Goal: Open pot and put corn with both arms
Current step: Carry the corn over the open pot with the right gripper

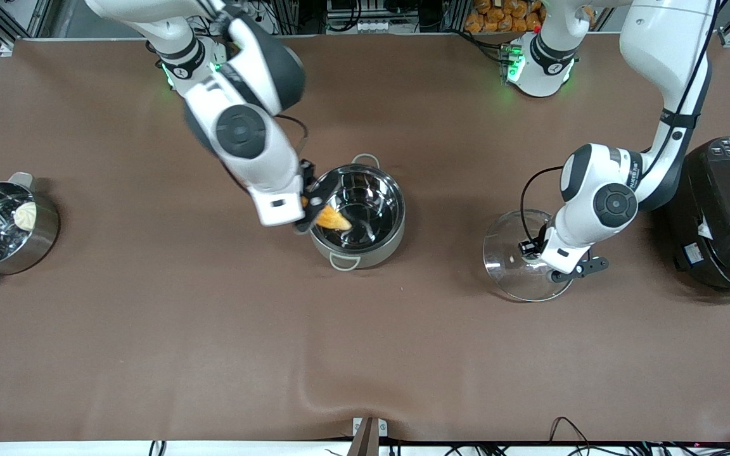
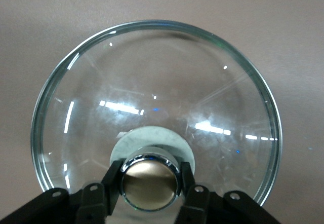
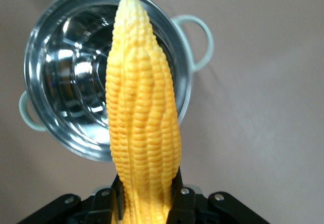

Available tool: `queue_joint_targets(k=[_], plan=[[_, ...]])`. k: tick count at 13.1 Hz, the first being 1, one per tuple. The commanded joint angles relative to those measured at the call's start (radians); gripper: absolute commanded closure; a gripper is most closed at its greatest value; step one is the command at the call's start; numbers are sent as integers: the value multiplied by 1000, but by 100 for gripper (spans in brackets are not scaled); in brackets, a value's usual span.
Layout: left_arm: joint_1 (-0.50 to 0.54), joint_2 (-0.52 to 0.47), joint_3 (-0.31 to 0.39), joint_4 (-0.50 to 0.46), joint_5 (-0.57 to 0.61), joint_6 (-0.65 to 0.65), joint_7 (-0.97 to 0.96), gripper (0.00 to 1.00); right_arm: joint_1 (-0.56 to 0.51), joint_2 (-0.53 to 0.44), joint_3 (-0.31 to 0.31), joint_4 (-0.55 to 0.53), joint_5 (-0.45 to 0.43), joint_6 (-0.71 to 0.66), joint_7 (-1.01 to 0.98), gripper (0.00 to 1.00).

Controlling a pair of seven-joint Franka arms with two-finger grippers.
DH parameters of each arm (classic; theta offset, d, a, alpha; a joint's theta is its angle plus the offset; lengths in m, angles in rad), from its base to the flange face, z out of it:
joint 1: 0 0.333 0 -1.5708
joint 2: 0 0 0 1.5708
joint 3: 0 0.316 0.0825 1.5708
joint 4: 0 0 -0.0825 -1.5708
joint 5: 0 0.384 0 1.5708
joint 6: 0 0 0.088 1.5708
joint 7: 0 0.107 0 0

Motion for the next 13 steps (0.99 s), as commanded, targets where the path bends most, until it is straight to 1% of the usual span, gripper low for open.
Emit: queue_joint_targets(k=[1,2,5,6,7,9,10,13], plan=[[6,-21,-9,-71,-4,87,18,100,66,54,-5,23,-114,28,-9,79],[8,-16,-9,-83,-4,106,18,100,91,67,-3,23,-173,28,-9,79],[6,-7,-9,-83,-4,109,18,100,146,100,-5,23,-266,30,28,79],[6,-2,-9,-77,-4,109,22,39,162,109,-5,23,-297,28,58,79],[8,-2,-9,-74,-4,109,22,0,183,121,-5,24,-317,30,77,79],[6,-33,-9,-59,-4,101,16,0,206,133,-5,26,-357,28,111,79],[6,-56,-10,-48,-4,95,13,0,217,135,-6,26,-363,28,128,78],[-3,-158,-9,-5,-4,22,7,0,226,144,-6,24,-373,28,177,72]])
